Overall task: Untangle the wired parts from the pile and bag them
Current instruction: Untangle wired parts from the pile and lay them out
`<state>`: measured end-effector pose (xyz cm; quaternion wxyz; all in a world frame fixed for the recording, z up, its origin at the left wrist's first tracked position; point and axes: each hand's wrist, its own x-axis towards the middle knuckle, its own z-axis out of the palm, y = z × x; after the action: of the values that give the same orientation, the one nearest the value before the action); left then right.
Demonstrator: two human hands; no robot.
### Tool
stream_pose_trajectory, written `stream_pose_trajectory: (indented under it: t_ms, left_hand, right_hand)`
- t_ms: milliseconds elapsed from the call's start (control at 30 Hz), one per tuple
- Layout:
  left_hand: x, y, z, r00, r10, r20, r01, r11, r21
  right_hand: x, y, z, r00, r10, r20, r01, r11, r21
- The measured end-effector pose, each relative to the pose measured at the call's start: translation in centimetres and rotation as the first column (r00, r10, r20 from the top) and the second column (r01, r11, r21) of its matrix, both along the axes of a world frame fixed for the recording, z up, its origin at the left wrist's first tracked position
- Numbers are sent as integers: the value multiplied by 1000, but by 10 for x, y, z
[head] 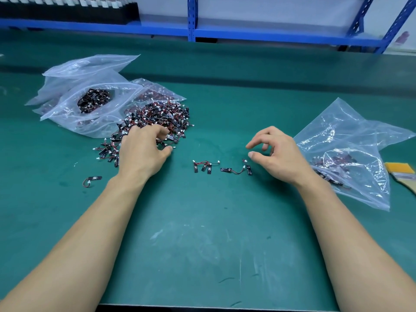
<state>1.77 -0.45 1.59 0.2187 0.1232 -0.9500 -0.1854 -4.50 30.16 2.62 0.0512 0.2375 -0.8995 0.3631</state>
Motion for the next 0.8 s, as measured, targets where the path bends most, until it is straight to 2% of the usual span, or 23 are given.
stream_pose_trajectory:
  t_ms: [100, 367, 667, 800]
  left_hand:
    - [-6, 4, -6, 994, 59, 89, -45, 988, -145]
    - [-13, 8, -9, 999, 11, 37, -2, 974, -226]
    - [-11, 0, -3, 999, 22, -36, -27, 989, -143]
    - [-8, -4, 2, 978, 41, -205, -59, 995, -84]
  right_hand:
    - [0, -2, -1, 1000, -2, 0, 2, 1000, 6]
    - [1, -5, -5, 1000, 6, 2, -6, 1000, 18]
    - [0, -5, -5, 999, -10, -36, 10, 1000, 20]
    - [0, -5, -5, 998, -29, -59, 30, 1000, 2]
